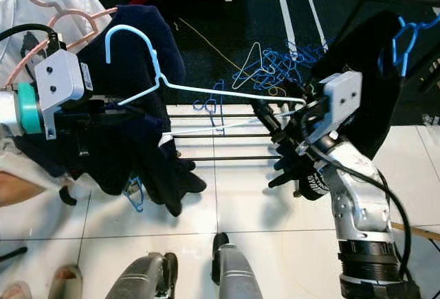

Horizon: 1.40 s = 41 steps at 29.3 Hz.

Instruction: Hang hanger

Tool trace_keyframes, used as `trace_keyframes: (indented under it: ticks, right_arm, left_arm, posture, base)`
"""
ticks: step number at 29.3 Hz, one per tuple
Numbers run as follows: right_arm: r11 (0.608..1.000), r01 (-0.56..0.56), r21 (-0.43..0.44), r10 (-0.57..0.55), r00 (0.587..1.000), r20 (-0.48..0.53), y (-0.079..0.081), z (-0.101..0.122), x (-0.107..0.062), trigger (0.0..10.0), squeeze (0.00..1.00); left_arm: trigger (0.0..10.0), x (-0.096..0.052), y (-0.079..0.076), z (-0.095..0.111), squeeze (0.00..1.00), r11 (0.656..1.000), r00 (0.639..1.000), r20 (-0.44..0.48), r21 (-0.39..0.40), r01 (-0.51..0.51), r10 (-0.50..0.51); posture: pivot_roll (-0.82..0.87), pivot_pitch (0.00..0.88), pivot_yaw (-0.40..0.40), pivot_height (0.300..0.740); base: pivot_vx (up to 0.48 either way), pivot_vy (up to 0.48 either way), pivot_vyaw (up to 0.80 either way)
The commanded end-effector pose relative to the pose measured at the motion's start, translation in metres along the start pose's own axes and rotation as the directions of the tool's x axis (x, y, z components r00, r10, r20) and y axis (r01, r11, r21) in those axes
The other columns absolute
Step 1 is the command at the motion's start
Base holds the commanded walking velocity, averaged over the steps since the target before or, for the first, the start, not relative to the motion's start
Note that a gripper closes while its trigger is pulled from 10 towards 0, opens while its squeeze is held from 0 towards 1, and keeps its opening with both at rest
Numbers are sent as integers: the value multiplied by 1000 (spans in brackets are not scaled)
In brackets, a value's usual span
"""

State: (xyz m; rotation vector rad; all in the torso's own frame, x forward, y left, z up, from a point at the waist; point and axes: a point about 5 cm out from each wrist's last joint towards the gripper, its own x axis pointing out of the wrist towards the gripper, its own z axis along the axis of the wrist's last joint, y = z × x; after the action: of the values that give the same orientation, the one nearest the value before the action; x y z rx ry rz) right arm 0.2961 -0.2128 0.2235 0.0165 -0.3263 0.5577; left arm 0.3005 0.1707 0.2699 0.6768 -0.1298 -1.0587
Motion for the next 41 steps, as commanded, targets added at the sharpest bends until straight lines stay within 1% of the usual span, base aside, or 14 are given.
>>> trace_keyframes:
  ticks: [1, 6, 9, 13, 20, 21, 22, 29, 31, 32, 34, 35, 38, 41]
  right_arm:
    - [1000, -1, 13, 0, 1000, 8, -2, 3, -5, 10000, 0]
    - [998, -62, 18, 62, 998, -8, 1, 7, -8, 10000, 0]
    - [971, -229, 65, 235, 968, -89, 19, 2, -17, 10000, 0]
    - [936, -334, 110, 348, 925, -155, 35, -7, -26, 10000, 0]
    - [953, -292, 80, 301, 941, -152, 29, -6, -26, 10000, 0]
    - [964, -260, 53, 265, 951, -157, 24, -6, -24, 10000, 165]
    - [973, -230, 28, 232, 960, -158, 20, -7, -22, 10000, 1000]
    - [985, -174, -15, 169, 969, -179, 12, -9, -20, 10000, 1000]
    - [987, -47, -152, 18, 982, -186, -6, -5, -19, 10000, 1000]
    - [984, -28, -174, -5, 982, -187, -9, -3, -20, 10000, 176]
    - [985, -29, -168, -4, 982, -190, -10, -3, -21, 10000, 176]
    - [985, -34, -166, 1, 981, -194, -11, -2, -22, 10000, 0]
    - [985, -34, -166, 1, 981, -194, -11, -2, -22, 10000, 0]
    - [982, -165, -89, 140, 961, -238, 0, 2, -32, 10000, 0]
  left_arm:
    - [10000, 1, -5, -1, 0, 1000, 1000, 1, 11, 24, -24]
    - [10000, 6, -2, -3, 0, 1000, 1000, 2, 5, -11, 11]
    - [10000, 16, 11, -9, 0, 992, 992, -19, -18, -126, 126]
    - [10000, 16, 20, -13, 0, 979, 979, -48, -46, -199, 197]
    - [10000, 13, 23, -14, 0, 973, 974, -59, -53, -223, 220]
    - [10000, 13, 22, -14, 0, 974, 974, -59, -52, -221, 218]
    - [10000, 13, 21, -14, 0, 974, 975, -59, -51, -219, 216]
    - [10000, 14, 21, -13, 0, 975, 975, -56, -48, -217, 214]
    - [10000, 13, 23, -16, 0, 973, 972, -64, -36, -229, 226]
    - [10000, 13, 23, -16, 0, 972, 971, -66, -34, -233, 231]
    - [10000, 13, 24, -17, 0, 970, 968, -72, -28, -241, 239]
    - [10000, 14, 26, -18, 0, 967, 964, -79, -20, -254, 252]
    - [10000, 14, 26, -18, 0, 967, 964, -79, -20, -254, 252]
    - [10000, 14, 33, -24, 0, 947, 940, -116, 9, -322, 321]
  posture:
    - [-22, 178, 59, 740]
    - [-27, 174, 60, 740]
    - [-33, 170, 66, 740]
    - [-31, 168, 70, 740]
    - [-33, 169, 69, 740]
    - [-33, 170, 69, 740]
    - [-32, 170, 68, 740]
    - [-31, 172, 68, 740]
    - [-31, 174, 67, 740]
    - [-32, 175, 67, 740]
    - [-32, 175, 67, 740]
    - [-32, 175, 67, 740]
    - [-32, 175, 67, 740]
    - [-36, 179, 68, 740]
  base:
    - [0, 0, 0]
    - [0, 0, 0]
    - [0, 0, 0]
    - [0, 0, 0]
    - [0, 0, 0]
    - [0, 0, 0]
    - [0, 0, 0]
    - [0, 0, 0]
    - [0, 0, 0]
    - [0, 0, 0]
    - [0, 0, 0]
    - [0, 0, 0]
    - [0, 0, 0]
    - [0, 0, 0]
